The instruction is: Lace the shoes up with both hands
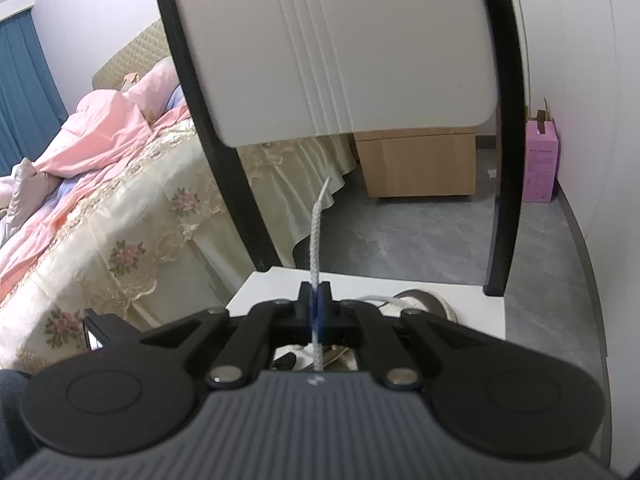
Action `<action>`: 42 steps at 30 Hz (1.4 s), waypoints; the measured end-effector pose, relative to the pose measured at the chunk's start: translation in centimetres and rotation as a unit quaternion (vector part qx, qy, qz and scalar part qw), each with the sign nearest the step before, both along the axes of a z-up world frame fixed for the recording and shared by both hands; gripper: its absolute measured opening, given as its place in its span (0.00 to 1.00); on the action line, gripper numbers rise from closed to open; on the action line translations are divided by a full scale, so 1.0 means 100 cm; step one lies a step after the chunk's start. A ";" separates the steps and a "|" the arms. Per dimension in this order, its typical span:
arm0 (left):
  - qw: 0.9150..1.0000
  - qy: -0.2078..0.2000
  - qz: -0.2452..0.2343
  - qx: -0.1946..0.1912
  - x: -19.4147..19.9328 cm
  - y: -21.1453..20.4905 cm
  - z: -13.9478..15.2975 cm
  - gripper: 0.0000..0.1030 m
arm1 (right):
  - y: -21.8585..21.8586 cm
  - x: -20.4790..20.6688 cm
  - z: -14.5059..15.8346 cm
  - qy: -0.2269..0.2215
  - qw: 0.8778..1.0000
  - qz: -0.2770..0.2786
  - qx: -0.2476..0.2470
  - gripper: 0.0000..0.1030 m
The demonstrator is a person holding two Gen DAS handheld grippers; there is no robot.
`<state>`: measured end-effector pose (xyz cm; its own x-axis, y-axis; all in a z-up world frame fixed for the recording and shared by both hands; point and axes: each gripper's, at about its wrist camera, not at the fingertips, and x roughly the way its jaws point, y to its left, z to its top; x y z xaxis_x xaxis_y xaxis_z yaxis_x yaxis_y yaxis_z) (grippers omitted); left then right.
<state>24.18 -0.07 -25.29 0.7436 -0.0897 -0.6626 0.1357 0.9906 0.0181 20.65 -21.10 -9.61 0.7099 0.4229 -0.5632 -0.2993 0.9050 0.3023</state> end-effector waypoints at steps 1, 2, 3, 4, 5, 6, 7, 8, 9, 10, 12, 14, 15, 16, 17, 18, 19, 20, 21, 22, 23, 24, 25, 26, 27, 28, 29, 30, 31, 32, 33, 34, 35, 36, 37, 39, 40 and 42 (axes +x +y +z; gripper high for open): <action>1.000 0.000 0.000 0.000 0.000 0.000 0.000 1.00 | -0.001 0.000 0.001 -0.002 1.000 -0.003 0.001 0.03; 1.000 0.000 0.000 0.000 0.000 0.000 0.000 1.00 | -0.003 0.000 0.002 -0.003 1.000 -0.006 0.002 0.03; 1.000 0.000 0.000 0.000 0.000 0.000 0.000 1.00 | -0.005 0.000 0.003 -0.004 1.000 -0.010 0.003 0.03; 1.000 0.000 0.000 0.000 0.000 0.000 0.000 1.00 | -0.006 0.000 0.004 -0.007 1.000 -0.014 0.005 0.03; 1.000 0.000 0.000 0.000 0.000 0.000 0.000 1.00 | -0.008 -0.001 0.005 -0.012 1.000 -0.018 0.006 0.03; 1.000 0.000 0.000 0.000 0.000 0.000 0.000 1.00 | -0.009 -0.001 0.007 -0.017 1.000 -0.021 0.008 0.03; 1.000 0.000 0.000 0.000 0.000 0.000 0.000 1.00 | -0.010 -0.002 0.009 -0.025 0.999 -0.023 0.007 0.03; 1.000 0.000 0.000 0.000 0.000 0.000 0.000 1.00 | -0.010 -0.003 0.011 -0.031 0.999 -0.025 0.006 0.03; 1.000 0.000 0.000 0.000 0.000 0.000 0.000 1.00 | -0.011 -0.003 0.012 -0.037 0.999 -0.028 0.005 0.03; 1.000 0.000 0.000 0.000 0.000 0.000 0.000 1.00 | -0.012 -0.003 0.014 -0.042 0.999 -0.031 0.007 0.03; 1.000 0.000 0.000 0.000 0.000 0.000 0.000 1.00 | -0.015 -0.003 0.017 -0.050 0.998 -0.037 0.013 0.03; 1.000 0.000 0.000 0.000 0.000 0.000 0.000 1.00 | -0.019 -0.003 0.020 -0.061 0.997 -0.044 0.018 0.03; 1.000 0.000 0.000 0.000 0.000 0.000 0.000 1.00 | -0.022 -0.004 0.022 -0.067 0.996 -0.049 0.023 0.03; 1.000 0.000 0.000 0.000 0.000 0.000 0.000 1.00 | -0.026 -0.003 0.024 -0.072 0.996 -0.051 0.032 0.03; 1.000 0.000 0.000 0.000 0.000 0.000 0.000 1.00 | -0.029 -0.003 0.025 -0.074 0.995 -0.052 0.039 0.03; 1.000 0.000 0.000 0.000 0.000 0.000 0.000 1.00 | -0.031 -0.002 0.026 -0.074 0.995 -0.055 0.041 0.03; 1.000 0.000 0.001 0.000 0.000 0.000 0.000 1.00 | -0.033 -0.002 0.026 -0.075 0.995 -0.058 0.042 0.03; 1.000 0.000 0.001 0.000 0.000 0.000 0.000 1.00 | -0.035 -0.001 0.026 -0.075 0.994 -0.061 0.044 0.03; 1.000 0.001 -0.003 0.000 0.000 0.001 0.000 1.00 | -0.036 0.000 0.025 -0.071 0.994 -0.063 0.048 0.03; 1.000 0.008 -0.008 0.001 0.000 0.002 0.002 1.00 | -0.038 0.001 0.025 -0.066 0.994 -0.065 0.053 0.03; 1.000 0.020 -0.015 0.004 0.001 0.003 0.004 1.00 | -0.039 0.002 0.024 -0.061 0.994 -0.067 0.058 0.03; 0.999 0.027 -0.016 0.008 0.002 0.005 0.006 1.00 | -0.041 0.003 0.023 -0.057 0.994 -0.068 0.062 0.03; 0.999 0.028 -0.009 0.014 0.001 0.005 0.008 1.00 | -0.042 0.004 0.022 -0.051 0.994 -0.069 0.067 0.03; 0.999 0.024 -0.005 0.023 -0.003 0.006 0.012 1.00 | -0.044 0.004 0.021 -0.045 0.994 -0.069 0.073 0.03; 0.999 0.019 -0.002 0.031 -0.006 0.007 0.016 1.00 | -0.043 0.004 0.018 -0.034 0.994 -0.067 0.077 0.03; 0.999 0.010 0.001 0.041 -0.011 0.008 0.022 1.00 | -0.042 0.004 0.016 -0.023 0.994 -0.065 0.081 0.03; 0.999 0.001 0.003 0.050 -0.016 0.008 0.028 1.00 | -0.041 0.004 0.014 -0.012 0.994 -0.063 0.086 0.03; 0.999 -0.004 0.006 0.045 -0.021 0.011 0.035 1.00 | -0.039 0.002 0.012 -0.009 0.995 -0.064 0.079 0.03; 0.999 -0.009 0.007 0.034 -0.024 0.014 0.044 1.00 | -0.036 0.001 0.010 -0.006 0.995 -0.065 0.072 0.03; 1.000 -0.014 0.010 0.019 -0.028 0.017 0.053 1.00 | -0.034 -0.002 0.010 -0.006 0.996 -0.062 0.065 0.03; 1.000 -0.019 0.015 0.006 -0.032 0.021 0.062 1.00 | -0.032 -0.004 0.009 -0.008 0.996 -0.059 0.059 0.03; 0.999 -0.024 0.021 -0.006 -0.036 0.024 0.071 1.00 | -0.030 -0.007 0.009 -0.009 0.997 -0.058 0.056 0.03; 0.999 -0.030 0.027 -0.019 -0.039 0.027 0.080 1.00 | -0.029 -0.009 0.009 -0.009 0.997 -0.057 0.053 0.03; 0.999 -0.032 0.029 -0.030 -0.043 0.029 0.088 1.00 | -0.028 -0.011 0.008 -0.009 0.997 -0.057 0.050 0.03; 0.998 -0.039 0.027 -0.042 -0.047 0.031 0.096 1.00 | -0.027 -0.013 0.009 -0.008 0.997 -0.057 0.055 0.03; 0.997 -0.048 0.029 -0.048 -0.055 0.033 0.105 1.00 | -0.027 -0.017 0.009 -0.008 0.996 -0.058 0.061 0.03; 0.997 -0.050 0.028 -0.049 -0.059 0.032 0.107 1.00 | -0.025 -0.020 0.009 -0.009 0.996 -0.058 0.059 0.04; 0.997 -0.054 0.028 -0.052 -0.067 0.032 0.111 1.00 | -0.021 -0.026 0.008 -0.007 0.997 -0.057 0.053 0.04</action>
